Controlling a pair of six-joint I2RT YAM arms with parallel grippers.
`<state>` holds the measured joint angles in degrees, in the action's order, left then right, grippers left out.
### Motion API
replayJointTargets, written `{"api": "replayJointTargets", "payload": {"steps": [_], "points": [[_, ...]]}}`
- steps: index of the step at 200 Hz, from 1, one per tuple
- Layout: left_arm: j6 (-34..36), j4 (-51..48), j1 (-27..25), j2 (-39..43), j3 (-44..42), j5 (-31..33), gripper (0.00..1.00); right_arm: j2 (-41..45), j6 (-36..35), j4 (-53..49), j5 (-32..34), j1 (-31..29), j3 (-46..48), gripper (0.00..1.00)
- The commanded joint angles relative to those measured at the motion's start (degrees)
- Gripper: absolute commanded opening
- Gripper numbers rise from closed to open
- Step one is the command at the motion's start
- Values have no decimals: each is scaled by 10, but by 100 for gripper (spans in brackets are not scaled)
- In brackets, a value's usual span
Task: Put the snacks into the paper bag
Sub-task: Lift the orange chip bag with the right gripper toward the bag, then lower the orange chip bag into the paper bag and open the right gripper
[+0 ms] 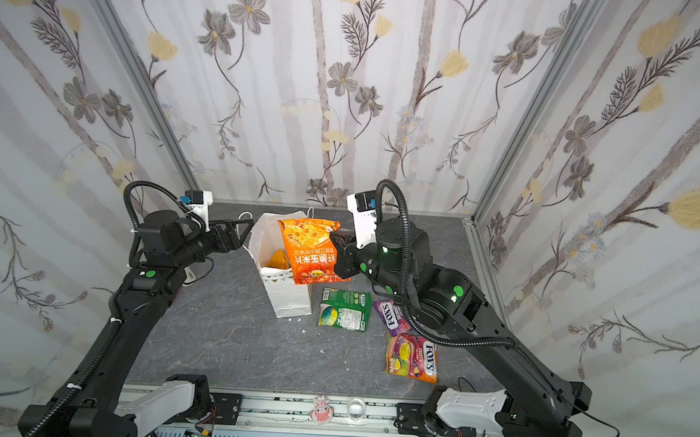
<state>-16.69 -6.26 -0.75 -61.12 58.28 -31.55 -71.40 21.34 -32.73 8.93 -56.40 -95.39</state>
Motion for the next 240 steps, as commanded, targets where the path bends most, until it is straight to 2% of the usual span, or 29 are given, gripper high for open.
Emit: {"api": "replayJointTargets", "payload": {"steps": [1, 30, 45, 61, 108, 182, 240], "points": [[2, 10, 1, 3, 2, 1, 82, -31, -30, -5, 9, -18, -42, 0], [3, 7, 1, 4, 3, 2, 82, -70, -39, 4, 20, -28, -82, 0], [5, 7, 2, 6, 3, 4, 82, -92, -39, -1, 96, -35, -103, 0], [5, 9, 2, 7, 0, 4, 82, -117, -46, 1, 130, -36, -119, 0], [10, 5, 3, 9, 1, 13, 82, -182, -59, 7, 142, -43, -168, 0], [9, 11, 3, 11, -2, 8, 82, -250, -70, 2, 181, -43, -192, 0], [9, 13, 3, 11, -3, 7, 82, -291, -69, 2, 170, -33, -205, 0]]}}
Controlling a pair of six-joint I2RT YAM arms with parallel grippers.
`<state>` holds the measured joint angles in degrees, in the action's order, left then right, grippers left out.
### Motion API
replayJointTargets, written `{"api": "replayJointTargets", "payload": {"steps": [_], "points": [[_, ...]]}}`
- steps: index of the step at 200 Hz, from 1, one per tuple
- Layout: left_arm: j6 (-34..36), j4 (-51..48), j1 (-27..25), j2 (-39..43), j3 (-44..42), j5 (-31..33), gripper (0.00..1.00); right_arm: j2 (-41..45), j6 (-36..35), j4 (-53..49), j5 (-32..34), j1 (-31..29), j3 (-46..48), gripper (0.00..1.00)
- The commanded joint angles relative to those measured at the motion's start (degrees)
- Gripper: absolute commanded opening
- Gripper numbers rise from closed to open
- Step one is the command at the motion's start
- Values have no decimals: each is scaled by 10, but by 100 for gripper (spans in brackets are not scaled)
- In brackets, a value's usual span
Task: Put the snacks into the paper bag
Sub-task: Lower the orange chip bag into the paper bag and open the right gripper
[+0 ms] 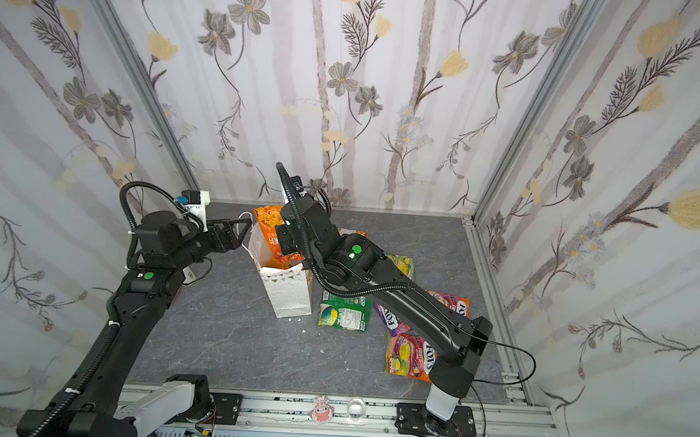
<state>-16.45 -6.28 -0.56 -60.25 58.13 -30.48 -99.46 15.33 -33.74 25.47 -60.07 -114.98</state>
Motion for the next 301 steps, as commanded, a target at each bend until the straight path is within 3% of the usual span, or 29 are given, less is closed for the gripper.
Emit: {"api": "replayJointTargets", "payload": {"steps": [1, 101, 161, 195, 223, 301], "points": [[6, 13, 0, 2, -1, -3, 82, -11, -9, 12, 5, 4, -9, 0], [4, 15, 1, 2, -3, -6, 82, -57, 38, 3, -97, 41, -9, 0], [4, 16, 1, 1, -3, -12, 82, -78, 51, -4, -105, 49, -9, 0], [4, 17, 2, 2, -3, -13, 82, -88, 52, -1, -113, 49, -9, 21], [4, 17, 1, 3, -3, -14, 79, -83, 51, -2, -104, 48, -10, 30], [4, 18, 1, 3, -3, -12, 79, -69, 35, -5, -93, 40, -15, 30]]}}
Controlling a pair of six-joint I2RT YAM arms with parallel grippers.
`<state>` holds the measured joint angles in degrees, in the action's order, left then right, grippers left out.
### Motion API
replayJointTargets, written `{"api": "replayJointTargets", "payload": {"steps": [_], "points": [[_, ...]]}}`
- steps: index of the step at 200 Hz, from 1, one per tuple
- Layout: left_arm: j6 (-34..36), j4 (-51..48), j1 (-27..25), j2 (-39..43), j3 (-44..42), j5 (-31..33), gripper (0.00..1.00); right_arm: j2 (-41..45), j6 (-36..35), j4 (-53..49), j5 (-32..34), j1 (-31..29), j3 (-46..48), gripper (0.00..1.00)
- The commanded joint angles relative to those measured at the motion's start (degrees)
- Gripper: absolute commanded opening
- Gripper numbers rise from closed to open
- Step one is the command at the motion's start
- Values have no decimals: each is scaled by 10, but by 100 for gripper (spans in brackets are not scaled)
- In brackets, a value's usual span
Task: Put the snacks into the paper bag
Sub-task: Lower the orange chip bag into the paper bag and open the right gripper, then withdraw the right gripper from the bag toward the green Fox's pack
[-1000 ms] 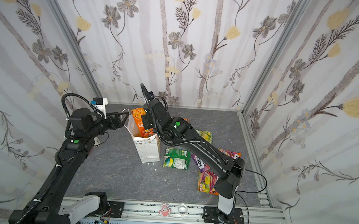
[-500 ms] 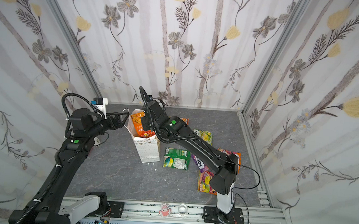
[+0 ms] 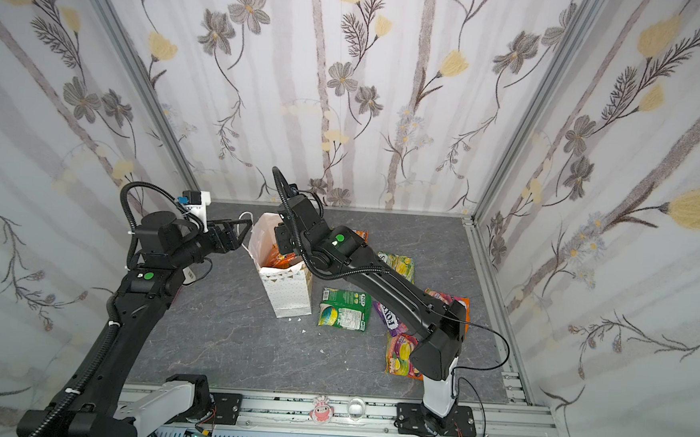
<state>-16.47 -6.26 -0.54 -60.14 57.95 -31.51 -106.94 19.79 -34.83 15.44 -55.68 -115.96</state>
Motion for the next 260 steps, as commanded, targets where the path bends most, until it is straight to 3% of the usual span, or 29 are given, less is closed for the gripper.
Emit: {"api": "replayJointTargets", "payload": {"steps": [1, 49, 84, 109, 173, 223, 241, 260], "points": [[4, 18, 1, 2, -1, -3, 80, 5, -9, 6, 8, -4, -5, 30], [4, 18, 1, 1, -1, -1, 80, 2, -12, 6, -5, -3, -5, 30], [3, 17, 1, 1, -1, -2, 79, 21, -31, 11, -103, -3, -4, 30], [3, 17, 1, 5, -1, 0, 80, 54, -32, -22, -112, -9, 8, 30], [6, 15, 2, 5, -1, 6, 81, 249, 6, -3, -66, -14, 230, 38], [4, 17, 4, 4, -1, 4, 81, 367, 117, -91, 48, -15, 383, 44], [4, 16, 5, 4, -2, 6, 81, 413, 157, -104, 49, -12, 459, 51], [4, 17, 5, 4, -1, 5, 81, 450, 199, -122, 44, 1, 524, 51]]}}
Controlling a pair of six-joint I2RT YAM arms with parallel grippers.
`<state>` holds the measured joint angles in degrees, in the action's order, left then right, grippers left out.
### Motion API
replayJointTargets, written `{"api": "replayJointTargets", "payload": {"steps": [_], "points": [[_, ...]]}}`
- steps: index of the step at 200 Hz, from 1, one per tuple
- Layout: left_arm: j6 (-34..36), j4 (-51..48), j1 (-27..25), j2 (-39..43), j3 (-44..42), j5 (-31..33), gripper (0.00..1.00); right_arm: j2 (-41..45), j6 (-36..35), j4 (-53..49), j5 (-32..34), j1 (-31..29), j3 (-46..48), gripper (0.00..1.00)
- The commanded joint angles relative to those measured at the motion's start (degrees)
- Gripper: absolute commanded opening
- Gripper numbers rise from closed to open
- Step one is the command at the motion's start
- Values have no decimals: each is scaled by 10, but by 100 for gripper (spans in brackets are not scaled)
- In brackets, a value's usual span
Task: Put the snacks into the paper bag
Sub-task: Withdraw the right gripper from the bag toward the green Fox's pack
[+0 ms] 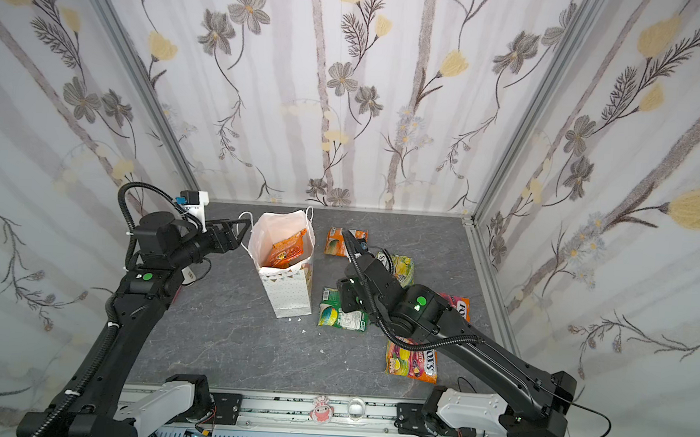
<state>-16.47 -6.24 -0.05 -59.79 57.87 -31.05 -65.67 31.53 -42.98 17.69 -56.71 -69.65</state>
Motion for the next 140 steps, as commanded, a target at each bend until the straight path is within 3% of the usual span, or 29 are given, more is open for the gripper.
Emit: {"api": "replayJointTargets", "payload": {"steps": [1, 16, 34, 53, 140], "points": [[4, 17, 1, 0, 0, 0, 81, 38, 83, -42, 21, 12, 64, 51], [2, 19, 1, 1, -3, -2, 81, 59, 119, -55, 22, 18, 107, 52], [0, 22, 1, -1, -4, -7, 81, 77, 152, -43, 15, 23, 161, 62], [2, 18, 1, -2, -3, -3, 81, 79, 178, -20, 6, 27, 214, 65], [-1, 22, 1, -9, -6, -4, 82, 88, 179, 203, -51, 69, 368, 67]]}}
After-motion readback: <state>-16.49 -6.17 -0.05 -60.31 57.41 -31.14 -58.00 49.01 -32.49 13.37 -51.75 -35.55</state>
